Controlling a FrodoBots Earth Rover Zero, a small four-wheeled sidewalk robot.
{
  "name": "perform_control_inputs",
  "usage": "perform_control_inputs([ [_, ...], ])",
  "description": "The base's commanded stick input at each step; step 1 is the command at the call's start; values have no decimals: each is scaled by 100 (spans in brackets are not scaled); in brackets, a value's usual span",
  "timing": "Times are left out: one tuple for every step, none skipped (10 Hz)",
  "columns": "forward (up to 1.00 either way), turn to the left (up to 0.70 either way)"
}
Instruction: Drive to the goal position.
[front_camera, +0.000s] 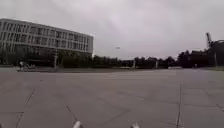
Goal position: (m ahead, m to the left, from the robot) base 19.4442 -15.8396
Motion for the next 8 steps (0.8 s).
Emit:
perform_control_inputs([
  [70,0],
  [70,0],
  [70,0],
  [70,0],
  [70,0],
  [70,0],
  [70,0],
  [70,0],
])
